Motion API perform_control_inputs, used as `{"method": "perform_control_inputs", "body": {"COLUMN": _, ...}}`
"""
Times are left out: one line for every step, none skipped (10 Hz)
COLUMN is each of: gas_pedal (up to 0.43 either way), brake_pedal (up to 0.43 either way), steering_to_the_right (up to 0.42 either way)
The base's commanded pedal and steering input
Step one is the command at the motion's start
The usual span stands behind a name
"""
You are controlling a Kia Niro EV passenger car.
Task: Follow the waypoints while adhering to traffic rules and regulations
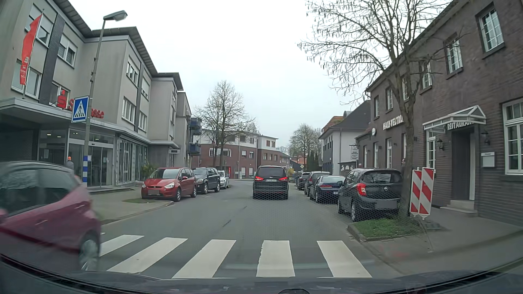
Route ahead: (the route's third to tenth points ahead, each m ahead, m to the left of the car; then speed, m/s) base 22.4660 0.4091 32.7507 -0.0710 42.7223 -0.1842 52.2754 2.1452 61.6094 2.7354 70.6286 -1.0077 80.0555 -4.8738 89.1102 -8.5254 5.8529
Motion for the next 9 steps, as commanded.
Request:
{"method": "perform_control_inputs", "body": {"gas_pedal": 0.189, "brake_pedal": 0.000, "steering_to_the_right": -0.017}}
{"method": "perform_control_inputs", "body": {"gas_pedal": 0.189, "brake_pedal": 0.000, "steering_to_the_right": -0.006}}
{"method": "perform_control_inputs", "body": {"gas_pedal": 0.189, "brake_pedal": 0.000, "steering_to_the_right": -0.006}}
{"method": "perform_control_inputs", "body": {"gas_pedal": 0.189, "brake_pedal": 0.000, "steering_to_the_right": -0.006}}
{"method": "perform_control_inputs", "body": {"gas_pedal": 0.189, "brake_pedal": 0.000, "steering_to_the_right": -0.001}}
{"method": "perform_control_inputs", "body": {"gas_pedal": 0.189, "brake_pedal": 0.000, "steering_to_the_right": 0.008}}
{"method": "perform_control_inputs", "body": {"gas_pedal": 0.189, "brake_pedal": 0.000, "steering_to_the_right": 0.019}}
{"method": "perform_control_inputs", "body": {"gas_pedal": 0.189, "brake_pedal": 0.000, "steering_to_the_right": 0.024}}
{"method": "perform_control_inputs", "body": {"gas_pedal": 0.189, "brake_pedal": 0.000, "steering_to_the_right": 0.025}}
